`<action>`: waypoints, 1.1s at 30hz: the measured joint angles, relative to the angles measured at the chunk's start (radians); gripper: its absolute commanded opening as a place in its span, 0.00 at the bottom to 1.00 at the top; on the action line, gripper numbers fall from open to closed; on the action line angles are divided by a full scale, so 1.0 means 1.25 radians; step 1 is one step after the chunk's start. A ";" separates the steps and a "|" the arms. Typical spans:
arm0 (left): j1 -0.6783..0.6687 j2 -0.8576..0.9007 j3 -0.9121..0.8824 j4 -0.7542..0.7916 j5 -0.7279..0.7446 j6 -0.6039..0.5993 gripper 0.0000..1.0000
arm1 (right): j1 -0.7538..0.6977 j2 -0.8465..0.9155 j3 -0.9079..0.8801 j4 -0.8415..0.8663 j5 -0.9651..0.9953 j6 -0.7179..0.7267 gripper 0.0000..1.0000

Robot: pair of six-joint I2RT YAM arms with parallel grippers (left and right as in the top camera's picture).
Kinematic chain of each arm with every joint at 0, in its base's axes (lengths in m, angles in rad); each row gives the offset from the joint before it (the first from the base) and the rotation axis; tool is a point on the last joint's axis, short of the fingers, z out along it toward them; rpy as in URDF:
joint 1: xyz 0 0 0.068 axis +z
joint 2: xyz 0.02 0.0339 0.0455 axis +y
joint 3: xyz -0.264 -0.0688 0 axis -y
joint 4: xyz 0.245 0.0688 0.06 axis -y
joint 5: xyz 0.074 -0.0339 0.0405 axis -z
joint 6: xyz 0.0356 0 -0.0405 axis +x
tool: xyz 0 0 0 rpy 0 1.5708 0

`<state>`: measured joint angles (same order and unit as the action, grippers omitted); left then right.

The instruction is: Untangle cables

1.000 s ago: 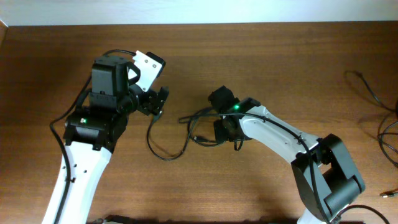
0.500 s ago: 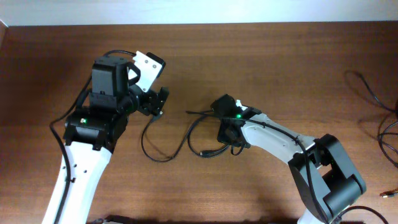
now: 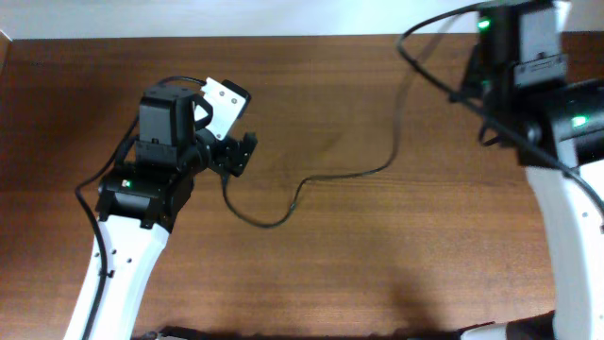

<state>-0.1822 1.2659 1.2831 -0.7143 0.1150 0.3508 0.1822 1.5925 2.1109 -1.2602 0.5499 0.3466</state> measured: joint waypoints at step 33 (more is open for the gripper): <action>0.000 -0.001 0.000 -0.019 0.025 0.000 0.87 | -0.564 0.419 0.020 -0.314 -0.571 0.012 0.99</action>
<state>-0.1822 1.2652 1.2831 -0.7380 0.1463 0.3508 -0.5224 2.1159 2.1365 -1.6524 -0.1638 0.3611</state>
